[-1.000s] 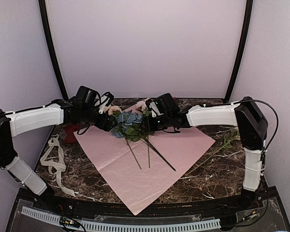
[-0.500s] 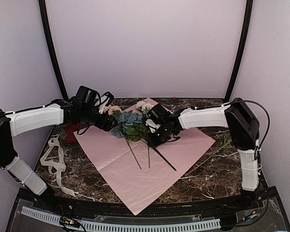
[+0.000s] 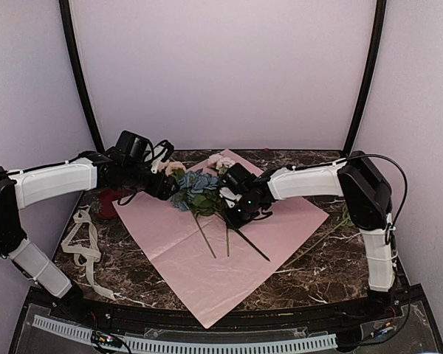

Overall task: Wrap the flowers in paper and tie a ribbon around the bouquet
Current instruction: Pick up the fake flower from the flattened wrapping paper, then place the fake flower on the flattened wrapping paper.

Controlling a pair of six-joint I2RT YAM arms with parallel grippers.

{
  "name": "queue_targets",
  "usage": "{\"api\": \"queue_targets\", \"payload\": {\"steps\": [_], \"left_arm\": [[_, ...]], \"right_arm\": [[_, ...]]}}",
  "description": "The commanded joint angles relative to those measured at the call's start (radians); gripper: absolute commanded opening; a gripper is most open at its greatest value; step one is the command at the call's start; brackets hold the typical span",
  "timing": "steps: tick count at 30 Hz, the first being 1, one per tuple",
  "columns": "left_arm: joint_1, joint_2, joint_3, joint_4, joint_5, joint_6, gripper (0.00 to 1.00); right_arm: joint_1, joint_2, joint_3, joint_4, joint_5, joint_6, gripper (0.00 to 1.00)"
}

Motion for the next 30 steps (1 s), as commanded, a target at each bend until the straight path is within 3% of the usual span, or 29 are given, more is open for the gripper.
{"api": "queue_targets", "payload": {"steps": [1, 3, 8, 15, 21, 30], "left_arm": [[0.007, -0.018, 0.023, -0.014, 0.009, 0.012, 0.83], [0.007, -0.016, 0.028, -0.02, 0.009, 0.012, 0.83], [0.008, -0.021, 0.024, -0.015, 0.002, 0.01, 0.83], [0.011, -0.042, 0.012, 0.004, -0.018, 0.001, 0.83], [0.014, -0.033, 0.009, 0.003, -0.03, 0.001, 0.83], [0.017, -0.021, 0.014, -0.003, -0.024, 0.005, 0.83]], "right_arm": [[0.016, 0.012, 0.043, -0.046, 0.033, -0.013, 0.07], [0.016, -0.009, 0.046, -0.04, 0.041, -0.016, 0.0], [0.016, -0.085, 0.088, -0.042, 0.047, 0.015, 0.0], [0.016, -0.214, 0.023, 0.243, 0.044, 0.279, 0.0], [0.016, -0.092, 0.091, 0.37, 0.14, 0.441, 0.0], [0.015, 0.12, 0.271, 0.264, 0.161, 0.441, 0.0]]}}
